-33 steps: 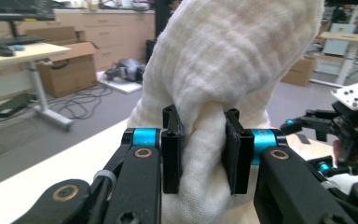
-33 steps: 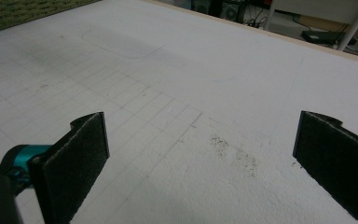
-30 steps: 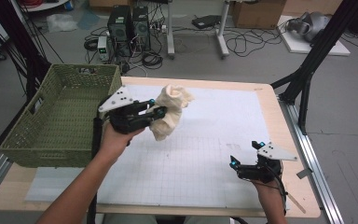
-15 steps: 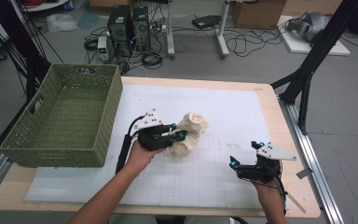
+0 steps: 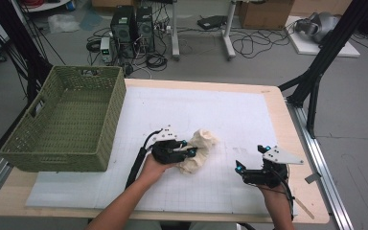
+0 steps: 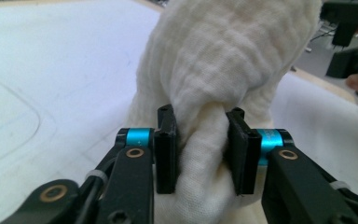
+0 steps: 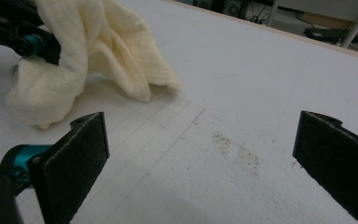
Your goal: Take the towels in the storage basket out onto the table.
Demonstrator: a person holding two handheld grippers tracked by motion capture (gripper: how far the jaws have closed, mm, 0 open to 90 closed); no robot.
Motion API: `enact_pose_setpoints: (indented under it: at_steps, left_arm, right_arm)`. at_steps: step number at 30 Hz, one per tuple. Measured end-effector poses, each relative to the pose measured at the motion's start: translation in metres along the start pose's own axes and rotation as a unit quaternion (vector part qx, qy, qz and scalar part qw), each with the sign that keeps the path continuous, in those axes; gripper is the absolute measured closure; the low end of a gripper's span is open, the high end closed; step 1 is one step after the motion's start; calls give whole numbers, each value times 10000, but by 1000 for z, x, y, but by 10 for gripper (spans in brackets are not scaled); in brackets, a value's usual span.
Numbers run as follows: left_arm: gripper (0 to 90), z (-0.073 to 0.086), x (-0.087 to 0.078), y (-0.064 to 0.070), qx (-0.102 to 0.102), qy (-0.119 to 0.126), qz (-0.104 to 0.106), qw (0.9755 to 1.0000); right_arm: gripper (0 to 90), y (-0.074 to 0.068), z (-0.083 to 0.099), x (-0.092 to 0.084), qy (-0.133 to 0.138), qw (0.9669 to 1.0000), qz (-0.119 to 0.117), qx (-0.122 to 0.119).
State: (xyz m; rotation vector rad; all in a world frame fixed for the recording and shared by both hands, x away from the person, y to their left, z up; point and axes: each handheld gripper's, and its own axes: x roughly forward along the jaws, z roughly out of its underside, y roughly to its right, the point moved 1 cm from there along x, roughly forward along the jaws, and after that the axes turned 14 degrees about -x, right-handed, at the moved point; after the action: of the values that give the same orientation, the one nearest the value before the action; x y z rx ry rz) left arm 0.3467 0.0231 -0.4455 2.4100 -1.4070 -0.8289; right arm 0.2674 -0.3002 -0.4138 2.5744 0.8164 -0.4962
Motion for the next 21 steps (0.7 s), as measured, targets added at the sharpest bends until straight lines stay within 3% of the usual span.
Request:
enact_pose_setpoints:
  at_steps: [3,6,8,13,17,21]
  left_arm:
    - [535,0,-2,-4,-82,-79,-96,9999]
    - [317,-4,-10,-6,-189,119,-459,9987]
    - [211,-6,-18,-7,-218,224,-590,9978]
    - [193,-10,-52,-12,-124,490,-883,9948]
    - [193,-6,-84,-18,-124,772,-972,9922]
    - [193,3,-104,-21,-90,846,-1029,9910]
  right_arm:
    - [26,0,0,0,4,10000,-3,27]
    - [26,0,0,0,0,10000,-6,35]
    - [26,0,0,0,-4,10000,-2,10]
    - [26,0,0,0,12,10000,9,5]
    - [26,0,0,1,-12,10000,6,3]
    - [26,-2,0,2,-23,10000,-13,2]
